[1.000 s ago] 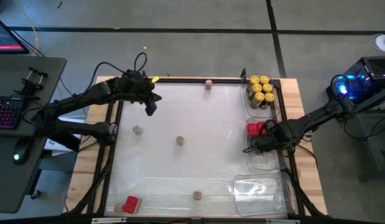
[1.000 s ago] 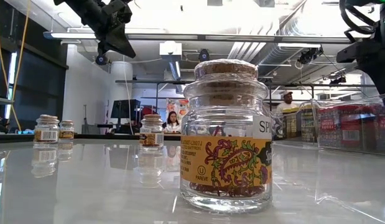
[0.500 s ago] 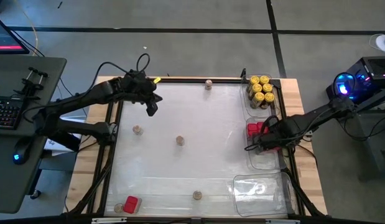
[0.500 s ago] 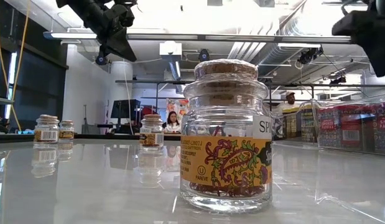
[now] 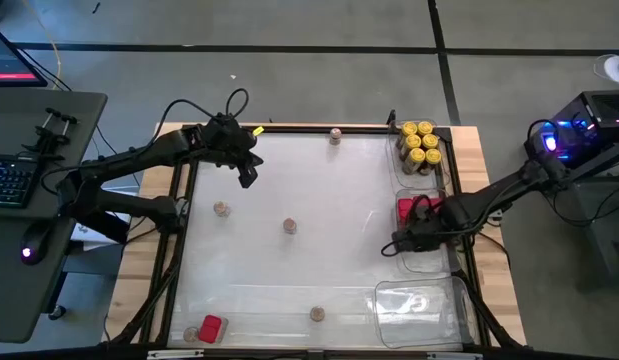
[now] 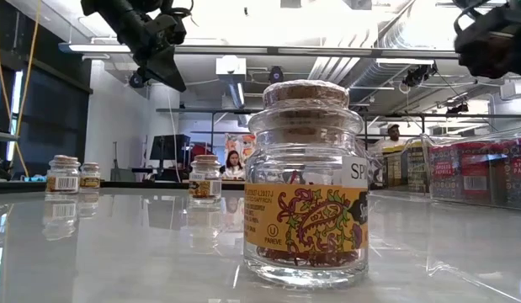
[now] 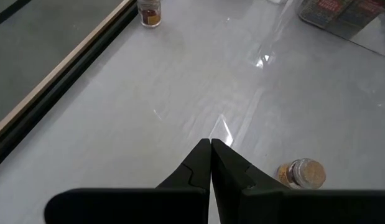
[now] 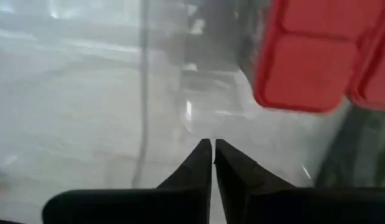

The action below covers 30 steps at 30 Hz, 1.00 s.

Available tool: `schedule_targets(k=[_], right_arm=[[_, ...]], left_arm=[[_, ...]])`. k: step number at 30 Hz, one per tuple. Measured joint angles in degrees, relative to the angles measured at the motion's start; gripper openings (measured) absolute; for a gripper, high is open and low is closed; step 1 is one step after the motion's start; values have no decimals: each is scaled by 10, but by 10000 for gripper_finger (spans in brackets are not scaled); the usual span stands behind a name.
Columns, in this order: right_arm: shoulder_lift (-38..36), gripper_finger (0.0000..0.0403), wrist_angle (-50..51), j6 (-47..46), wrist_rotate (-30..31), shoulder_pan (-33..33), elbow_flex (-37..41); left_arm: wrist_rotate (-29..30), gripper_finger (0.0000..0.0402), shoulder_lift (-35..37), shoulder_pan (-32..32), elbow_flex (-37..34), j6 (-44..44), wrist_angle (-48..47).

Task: Sort spices by type
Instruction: Put the red seasoning can into the middle transparent bin

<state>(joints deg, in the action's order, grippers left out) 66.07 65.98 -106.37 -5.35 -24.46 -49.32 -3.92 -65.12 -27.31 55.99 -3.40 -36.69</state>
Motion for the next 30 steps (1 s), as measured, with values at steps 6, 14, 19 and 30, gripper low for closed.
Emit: schedule_targets(k=[6,14,19,30], right_arm=[[24,2,27,-14,-15,-7,0],[59,1,46,-36,-20,-7,0],[83,1,47,-45,-21,-7,0],[97,0,94,-125,19,-7,0]], left_arm=[[0,0,0,0,0,0,1],[0,0,0,0,0,0,1],[0,0,0,0,0,0,1],[0,0,0,0,0,9,1]])
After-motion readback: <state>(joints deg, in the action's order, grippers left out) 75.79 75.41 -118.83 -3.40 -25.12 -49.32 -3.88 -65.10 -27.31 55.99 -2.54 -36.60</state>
